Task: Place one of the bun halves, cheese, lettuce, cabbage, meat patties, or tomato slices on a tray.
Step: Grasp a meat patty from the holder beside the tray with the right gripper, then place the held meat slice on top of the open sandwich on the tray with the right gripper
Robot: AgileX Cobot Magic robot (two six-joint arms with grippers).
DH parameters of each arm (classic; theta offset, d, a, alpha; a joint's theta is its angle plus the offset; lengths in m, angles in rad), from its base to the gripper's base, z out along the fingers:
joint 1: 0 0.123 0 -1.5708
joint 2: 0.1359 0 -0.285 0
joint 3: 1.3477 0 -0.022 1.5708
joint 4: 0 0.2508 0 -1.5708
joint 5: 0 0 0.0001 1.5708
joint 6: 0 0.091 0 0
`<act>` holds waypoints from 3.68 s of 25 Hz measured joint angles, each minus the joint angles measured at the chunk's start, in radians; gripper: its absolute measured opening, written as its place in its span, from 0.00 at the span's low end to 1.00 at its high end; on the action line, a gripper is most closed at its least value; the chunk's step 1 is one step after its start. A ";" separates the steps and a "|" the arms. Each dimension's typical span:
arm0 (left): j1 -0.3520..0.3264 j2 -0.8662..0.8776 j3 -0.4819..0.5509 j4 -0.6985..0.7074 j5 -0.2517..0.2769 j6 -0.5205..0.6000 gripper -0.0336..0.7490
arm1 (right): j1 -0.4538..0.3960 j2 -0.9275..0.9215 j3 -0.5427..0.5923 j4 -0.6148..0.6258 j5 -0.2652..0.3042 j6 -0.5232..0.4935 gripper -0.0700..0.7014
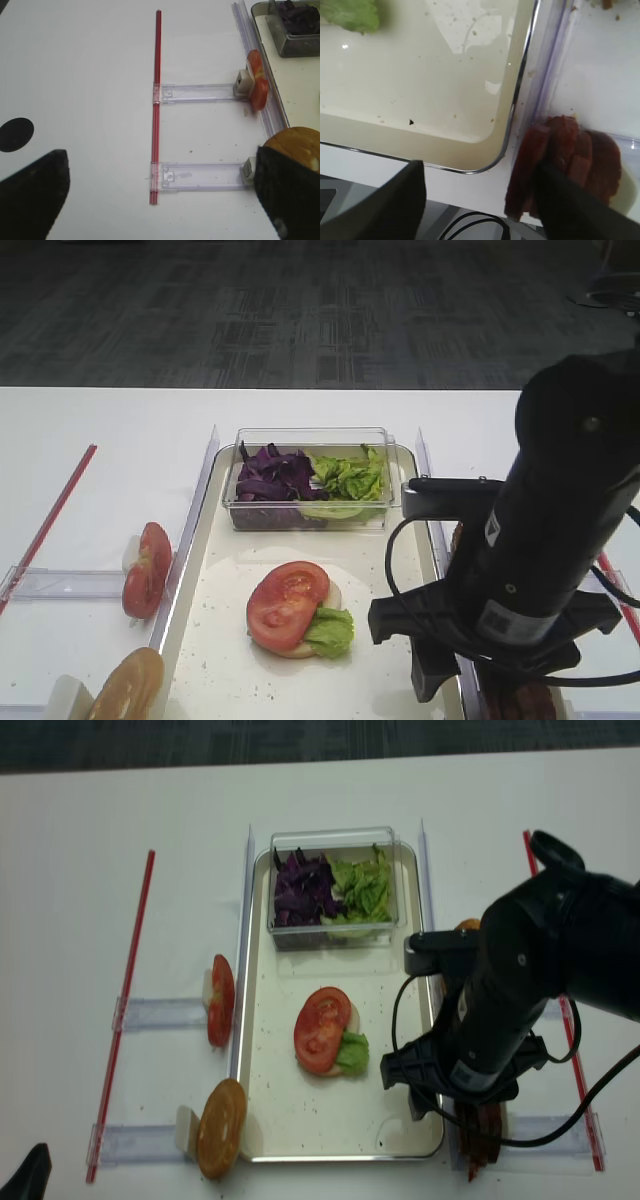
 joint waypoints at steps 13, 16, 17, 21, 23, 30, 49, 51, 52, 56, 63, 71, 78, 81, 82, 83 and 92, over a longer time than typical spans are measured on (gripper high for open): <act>0.000 0.000 0.000 0.000 0.000 0.000 0.92 | 0.000 0.017 -0.006 -0.045 0.024 0.006 0.62; 0.000 0.000 0.000 0.000 0.000 0.000 0.92 | 0.000 0.019 -0.006 -0.072 0.037 0.015 0.52; 0.000 0.000 0.000 0.000 0.000 0.000 0.92 | 0.000 0.020 -0.006 -0.079 0.042 0.018 0.49; 0.000 0.000 0.000 0.000 0.000 0.000 0.92 | 0.000 0.023 -0.006 -0.092 0.047 0.021 0.36; 0.000 0.000 0.000 0.000 0.000 0.000 0.92 | 0.000 0.023 -0.006 -0.101 0.052 0.022 0.28; 0.000 0.000 0.000 0.000 0.000 0.000 0.92 | 0.000 0.023 -0.006 -0.112 0.055 0.024 0.24; 0.000 0.000 0.000 0.000 0.000 0.000 0.92 | 0.000 -0.086 -0.065 -0.124 0.129 0.049 0.24; 0.000 0.000 0.000 0.000 0.000 0.000 0.92 | 0.000 -0.093 -0.089 -0.132 0.153 0.050 0.24; 0.000 0.000 0.000 0.000 0.000 0.000 0.92 | 0.000 -0.095 -0.099 -0.133 0.163 0.052 0.24; 0.000 0.000 0.000 0.000 0.000 0.000 0.92 | 0.000 -0.095 -0.118 -0.140 0.179 0.056 0.24; 0.000 0.000 0.000 0.000 0.000 0.000 0.92 | 0.000 -0.095 -0.124 -0.147 0.183 0.057 0.24; 0.000 0.000 0.000 0.000 0.000 0.000 0.92 | 0.000 -0.095 -0.124 -0.213 0.204 0.082 0.24; 0.000 0.000 0.000 0.000 0.000 0.000 0.92 | -0.010 -0.095 -0.124 -0.242 0.206 0.100 0.24; 0.000 0.000 0.000 0.000 0.000 0.000 0.92 | -0.071 -0.095 -0.124 -0.223 0.209 0.081 0.24; 0.000 0.000 0.000 0.000 0.000 0.000 0.92 | -0.092 -0.095 -0.124 -0.222 0.212 0.067 0.24; 0.000 0.000 0.000 0.000 0.000 0.000 0.92 | -0.117 -0.095 -0.124 -0.222 0.215 0.057 0.24; 0.000 0.000 0.000 0.000 0.000 0.000 0.92 | -0.260 -0.095 -0.127 -0.195 0.224 -0.046 0.24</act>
